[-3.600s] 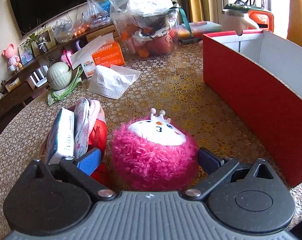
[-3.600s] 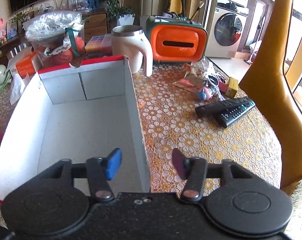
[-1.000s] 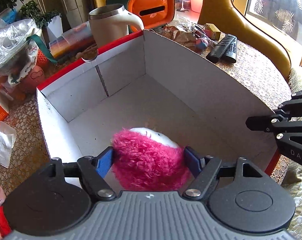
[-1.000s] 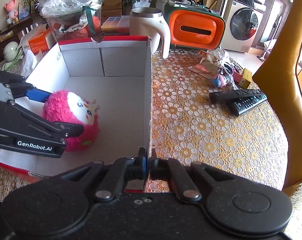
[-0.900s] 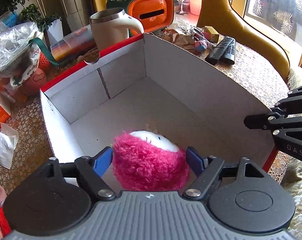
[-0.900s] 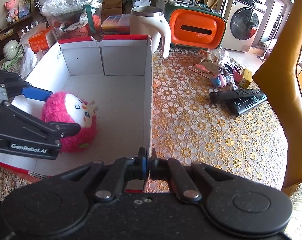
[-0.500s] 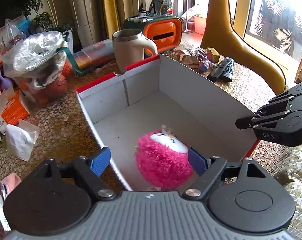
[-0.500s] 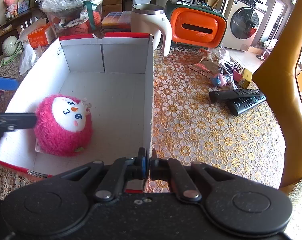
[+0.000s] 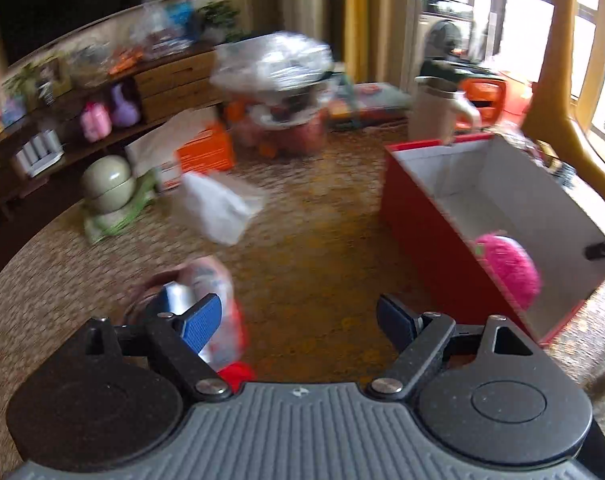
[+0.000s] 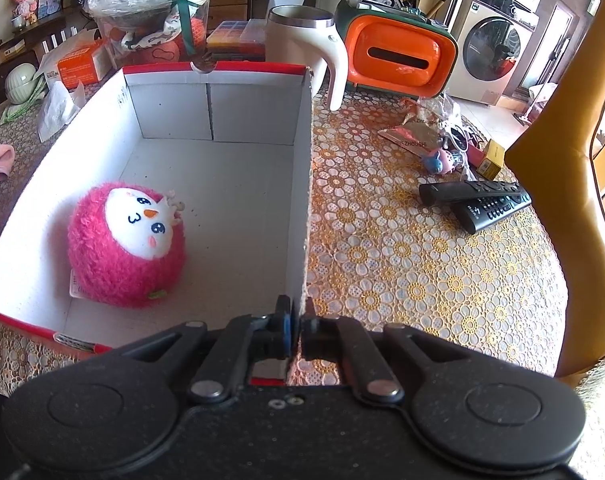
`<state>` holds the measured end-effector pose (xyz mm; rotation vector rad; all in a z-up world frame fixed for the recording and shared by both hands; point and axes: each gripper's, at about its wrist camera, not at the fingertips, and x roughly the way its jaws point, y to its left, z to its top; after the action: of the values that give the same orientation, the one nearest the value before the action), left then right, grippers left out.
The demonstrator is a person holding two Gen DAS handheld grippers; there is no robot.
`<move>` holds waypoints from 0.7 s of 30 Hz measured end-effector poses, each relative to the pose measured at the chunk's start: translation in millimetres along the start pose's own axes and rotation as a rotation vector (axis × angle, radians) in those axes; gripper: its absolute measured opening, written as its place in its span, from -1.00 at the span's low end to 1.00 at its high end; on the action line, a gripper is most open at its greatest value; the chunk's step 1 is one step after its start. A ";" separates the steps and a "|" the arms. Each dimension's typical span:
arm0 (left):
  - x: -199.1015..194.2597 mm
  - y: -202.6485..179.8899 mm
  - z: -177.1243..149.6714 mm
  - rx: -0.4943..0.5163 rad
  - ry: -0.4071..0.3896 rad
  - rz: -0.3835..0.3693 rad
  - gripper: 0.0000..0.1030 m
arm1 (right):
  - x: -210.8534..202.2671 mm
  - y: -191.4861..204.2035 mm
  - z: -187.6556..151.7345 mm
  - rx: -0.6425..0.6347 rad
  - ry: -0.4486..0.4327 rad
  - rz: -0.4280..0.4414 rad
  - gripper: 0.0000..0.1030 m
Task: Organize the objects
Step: 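Move the left tool back to the blue tissue pack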
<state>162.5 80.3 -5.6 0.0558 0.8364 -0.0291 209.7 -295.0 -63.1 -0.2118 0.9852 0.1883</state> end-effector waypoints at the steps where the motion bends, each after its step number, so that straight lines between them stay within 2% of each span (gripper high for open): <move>1: 0.9 12.6 -2.4 -0.024 0.005 0.016 0.65 | 0.1 -0.2 0.1 -0.001 0.001 -0.001 -0.93; 6: 12.7 64.1 -10.1 -0.123 0.035 0.088 0.69 | 0.6 0.1 0.6 0.000 0.004 -0.003 -0.92; 9: 24.8 86.2 -12.1 -0.192 0.060 0.104 0.94 | 0.7 0.8 0.6 -0.001 0.005 -0.004 -0.92; 21: 68.8 123.3 -21.2 -0.362 0.145 0.038 0.94 | 1.3 1.5 1.1 -0.009 0.007 -0.013 -0.91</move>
<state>198.8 204.4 -66.1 -0.2701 0.9739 0.1640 210.9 -293.1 -63.7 -0.2269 0.9894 0.1804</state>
